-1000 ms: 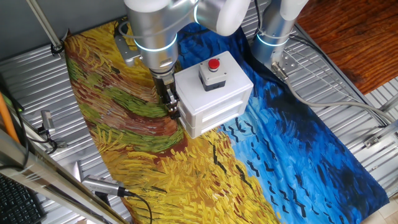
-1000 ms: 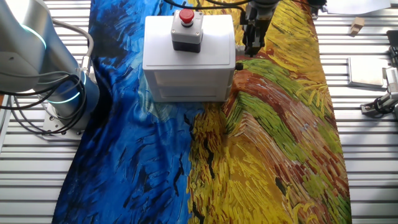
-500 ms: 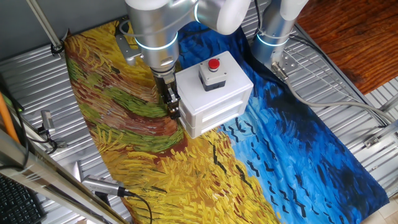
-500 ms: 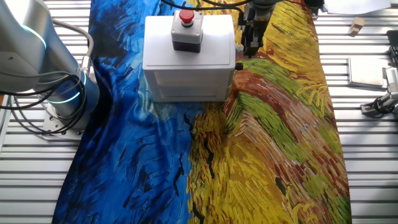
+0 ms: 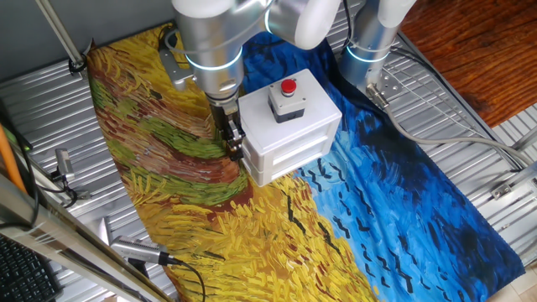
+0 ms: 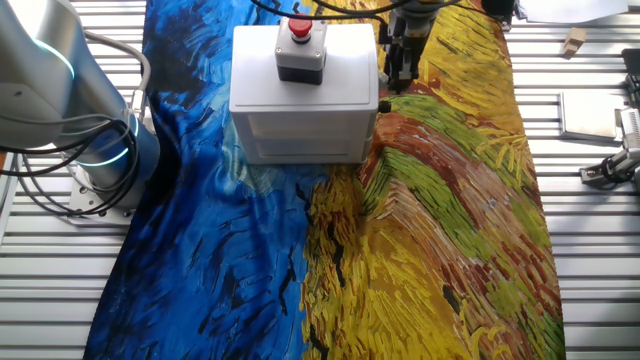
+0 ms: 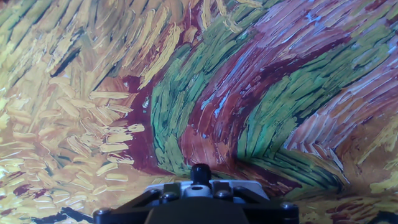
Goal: Take something out of a drawer
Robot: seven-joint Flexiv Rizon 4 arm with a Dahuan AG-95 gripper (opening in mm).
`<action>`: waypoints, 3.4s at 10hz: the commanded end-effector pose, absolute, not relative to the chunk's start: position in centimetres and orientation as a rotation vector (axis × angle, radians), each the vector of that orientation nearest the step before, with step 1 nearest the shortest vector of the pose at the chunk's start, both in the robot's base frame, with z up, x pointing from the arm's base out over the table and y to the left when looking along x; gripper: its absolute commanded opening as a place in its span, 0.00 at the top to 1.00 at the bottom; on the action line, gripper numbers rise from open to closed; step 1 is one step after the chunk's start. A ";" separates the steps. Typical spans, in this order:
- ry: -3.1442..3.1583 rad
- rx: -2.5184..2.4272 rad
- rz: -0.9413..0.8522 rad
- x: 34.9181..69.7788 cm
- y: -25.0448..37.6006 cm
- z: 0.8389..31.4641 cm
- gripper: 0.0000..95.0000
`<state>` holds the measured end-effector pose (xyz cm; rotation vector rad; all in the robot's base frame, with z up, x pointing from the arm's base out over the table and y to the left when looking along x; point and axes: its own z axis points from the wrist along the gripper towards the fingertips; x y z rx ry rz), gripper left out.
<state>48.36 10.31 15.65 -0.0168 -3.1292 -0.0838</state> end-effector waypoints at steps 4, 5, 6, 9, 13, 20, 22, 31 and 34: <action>-3.119 0.010 -0.070 49.1 10.3 15.8 1.00; -3.118 0.009 -0.070 49.5 10.2 15.9 1.00; -3.119 0.007 -0.076 49.8 10.2 15.7 1.00; -3.113 0.011 -0.086 50.7 10.2 15.8 1.00; -3.109 0.011 -0.088 51.9 10.2 15.6 1.00; -3.095 0.012 -0.092 54.0 10.3 15.8 1.00; -3.090 0.016 -0.092 54.5 10.4 15.9 1.00; -3.081 0.043 -0.103 56.7 10.8 15.8 1.00; -3.080 0.058 -0.102 57.5 11.0 15.8 1.00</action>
